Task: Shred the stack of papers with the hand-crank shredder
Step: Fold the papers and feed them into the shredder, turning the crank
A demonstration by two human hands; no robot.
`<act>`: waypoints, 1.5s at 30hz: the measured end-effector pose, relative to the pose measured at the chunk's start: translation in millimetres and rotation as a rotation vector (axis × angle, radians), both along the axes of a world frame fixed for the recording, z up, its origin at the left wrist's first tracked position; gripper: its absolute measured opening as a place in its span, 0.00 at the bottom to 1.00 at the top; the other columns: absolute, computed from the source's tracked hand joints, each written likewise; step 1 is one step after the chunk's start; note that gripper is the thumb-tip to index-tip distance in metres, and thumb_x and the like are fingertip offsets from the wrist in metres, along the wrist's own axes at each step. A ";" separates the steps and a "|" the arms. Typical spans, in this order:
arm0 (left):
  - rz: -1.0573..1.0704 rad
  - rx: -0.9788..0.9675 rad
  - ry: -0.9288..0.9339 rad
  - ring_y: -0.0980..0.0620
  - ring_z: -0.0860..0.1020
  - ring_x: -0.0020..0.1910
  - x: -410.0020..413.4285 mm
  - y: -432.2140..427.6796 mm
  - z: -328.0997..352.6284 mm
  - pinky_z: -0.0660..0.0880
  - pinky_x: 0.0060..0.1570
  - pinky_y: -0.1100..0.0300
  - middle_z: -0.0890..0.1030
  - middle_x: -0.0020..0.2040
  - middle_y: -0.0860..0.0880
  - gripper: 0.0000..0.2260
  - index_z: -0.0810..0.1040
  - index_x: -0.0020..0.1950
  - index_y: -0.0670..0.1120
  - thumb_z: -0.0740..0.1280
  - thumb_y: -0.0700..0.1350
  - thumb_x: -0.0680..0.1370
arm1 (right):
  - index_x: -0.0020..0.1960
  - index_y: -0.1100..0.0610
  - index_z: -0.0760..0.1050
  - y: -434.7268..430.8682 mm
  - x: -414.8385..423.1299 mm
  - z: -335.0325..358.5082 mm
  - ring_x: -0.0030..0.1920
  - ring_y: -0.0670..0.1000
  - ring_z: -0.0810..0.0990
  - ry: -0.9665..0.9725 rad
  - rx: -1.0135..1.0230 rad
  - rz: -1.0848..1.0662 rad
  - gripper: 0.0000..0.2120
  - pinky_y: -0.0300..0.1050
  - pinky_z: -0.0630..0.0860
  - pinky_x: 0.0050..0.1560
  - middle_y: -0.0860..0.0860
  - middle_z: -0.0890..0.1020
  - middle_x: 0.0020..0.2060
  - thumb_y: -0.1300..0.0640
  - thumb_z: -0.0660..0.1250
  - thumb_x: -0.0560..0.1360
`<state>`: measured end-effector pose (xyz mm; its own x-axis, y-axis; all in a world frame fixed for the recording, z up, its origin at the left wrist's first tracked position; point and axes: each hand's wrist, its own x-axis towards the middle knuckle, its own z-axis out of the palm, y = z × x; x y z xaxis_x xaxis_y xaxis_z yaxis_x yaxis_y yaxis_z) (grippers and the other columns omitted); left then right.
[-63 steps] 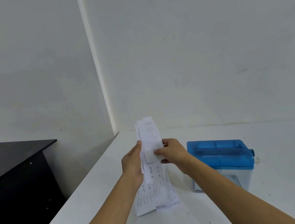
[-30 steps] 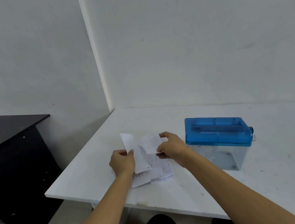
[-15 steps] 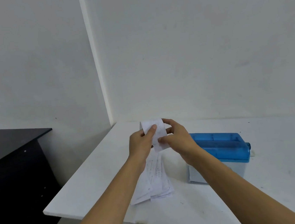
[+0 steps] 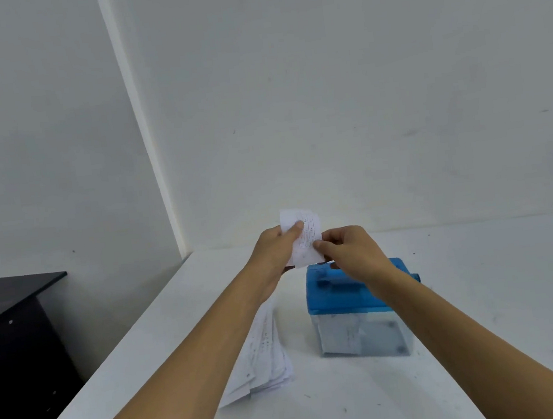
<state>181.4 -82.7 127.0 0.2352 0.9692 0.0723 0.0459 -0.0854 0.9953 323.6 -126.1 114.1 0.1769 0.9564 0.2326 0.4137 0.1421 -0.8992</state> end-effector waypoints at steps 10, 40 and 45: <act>0.065 0.162 0.107 0.45 0.80 0.59 38.9 -6.6 1.9 0.81 0.56 0.54 0.80 0.64 0.49 0.16 0.77 0.69 0.46 0.64 0.48 0.84 | 0.63 0.54 0.77 -15.0 30.5 3.9 0.49 0.50 0.84 0.046 0.025 -0.027 0.14 0.42 0.82 0.49 0.50 0.84 0.52 0.53 0.69 0.79; -0.003 0.231 0.410 0.61 0.79 0.44 30.0 12.1 -34.6 0.72 0.37 0.74 0.81 0.51 0.55 0.11 0.79 0.61 0.50 0.70 0.40 0.80 | 0.48 0.54 0.79 2.8 45.1 -27.3 0.43 0.49 0.81 -0.325 0.025 -0.173 0.04 0.35 0.72 0.39 0.47 0.82 0.42 0.55 0.73 0.75; 0.008 0.277 0.486 0.52 0.81 0.52 29.1 11.8 -41.6 0.76 0.49 0.66 0.82 0.54 0.52 0.14 0.80 0.63 0.47 0.71 0.39 0.78 | 0.46 0.53 0.78 3.3 48.9 -29.8 0.38 0.45 0.77 -0.410 -0.019 -0.170 0.02 0.32 0.69 0.34 0.47 0.80 0.40 0.55 0.71 0.76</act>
<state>210.6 -70.9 85.4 0.2978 0.9313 0.2098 0.4956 -0.3386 0.7998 372.5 -122.8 84.3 0.2289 0.9263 0.2992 0.7527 0.0265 -0.6579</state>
